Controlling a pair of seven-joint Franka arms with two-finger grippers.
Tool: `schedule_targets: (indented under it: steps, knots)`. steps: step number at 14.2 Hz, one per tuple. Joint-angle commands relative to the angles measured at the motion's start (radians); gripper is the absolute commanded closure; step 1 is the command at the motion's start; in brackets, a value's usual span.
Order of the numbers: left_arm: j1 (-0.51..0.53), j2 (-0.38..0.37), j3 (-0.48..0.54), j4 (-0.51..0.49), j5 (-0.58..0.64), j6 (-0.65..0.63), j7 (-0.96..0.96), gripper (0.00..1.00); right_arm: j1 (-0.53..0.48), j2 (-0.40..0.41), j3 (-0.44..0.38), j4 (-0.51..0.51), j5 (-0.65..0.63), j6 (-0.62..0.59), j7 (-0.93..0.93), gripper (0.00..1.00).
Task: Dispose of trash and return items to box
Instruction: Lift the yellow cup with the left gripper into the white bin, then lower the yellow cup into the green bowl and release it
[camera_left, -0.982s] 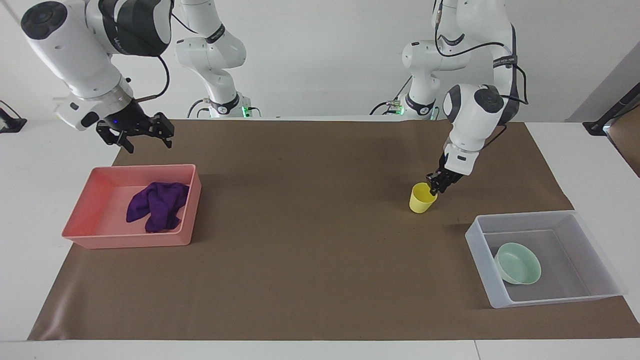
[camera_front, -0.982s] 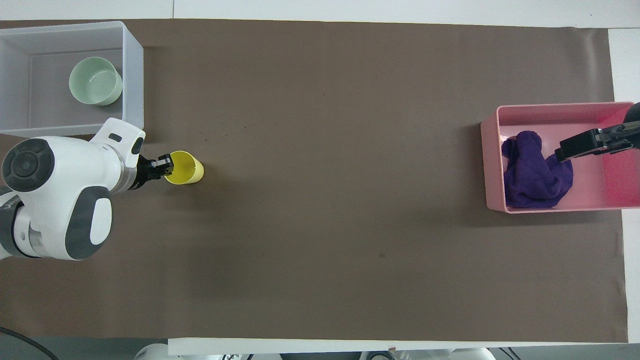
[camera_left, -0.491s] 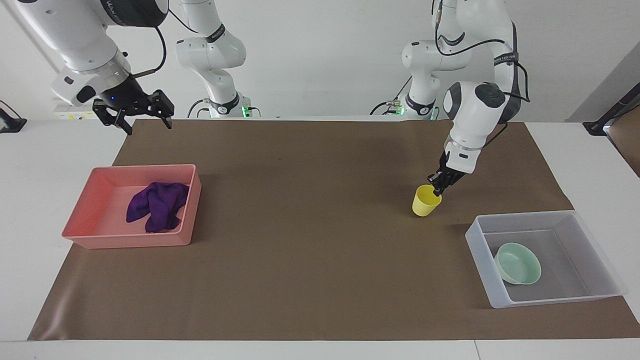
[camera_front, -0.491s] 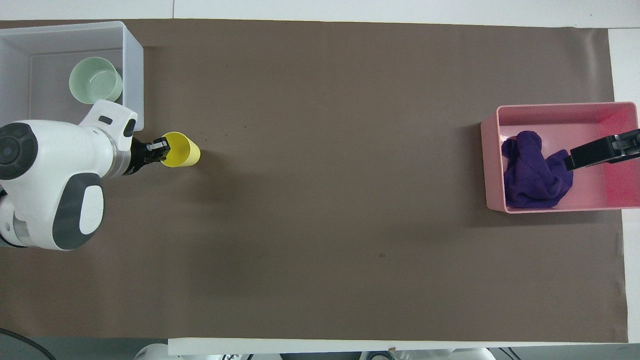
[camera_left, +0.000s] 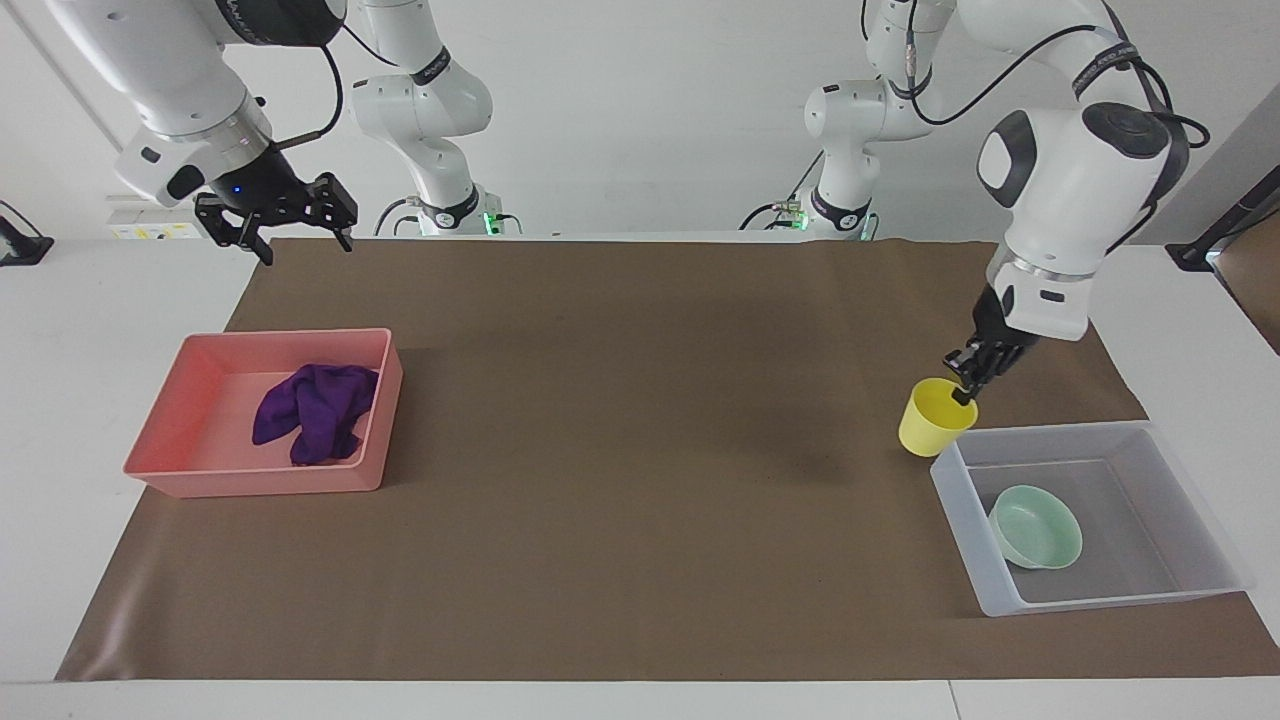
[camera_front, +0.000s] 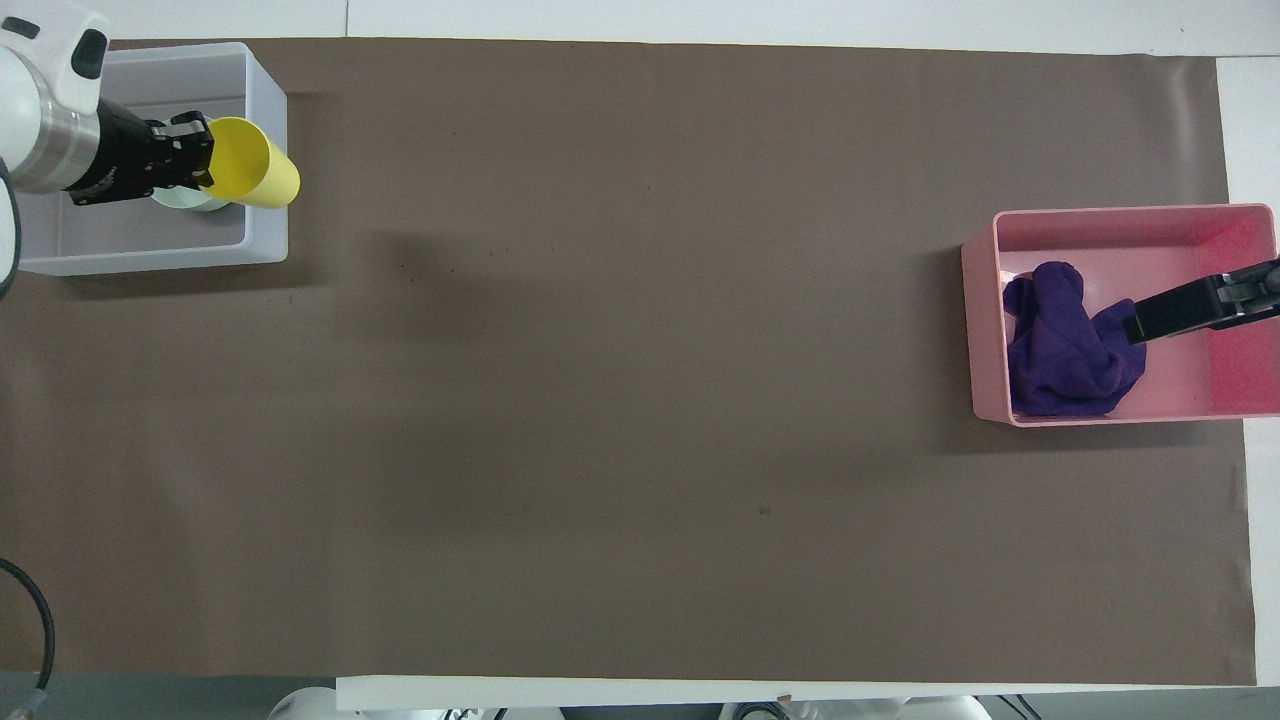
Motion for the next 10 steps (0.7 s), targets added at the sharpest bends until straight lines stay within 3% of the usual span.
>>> schedule_targets:
  steps: [1, 6, 10]
  knots:
    - [0.015, 0.038, 0.093, 0.036, 0.003, 0.035, 0.172, 1.0, -0.014, -0.01, 0.002, -0.008, 0.012, -0.006, 0.007, 0.0]
    - [0.036, 0.156, 0.182, 0.02, -0.042, 0.247, 0.348, 1.0, -0.007, -0.01, 0.002, -0.011, 0.002, -0.003, 0.007, 0.0]
    - [0.032, 0.184, 0.182, -0.066, -0.042, 0.343, 0.352, 1.0, -0.005, -0.011, 0.003, -0.014, -0.003, 0.002, 0.007, 0.0]
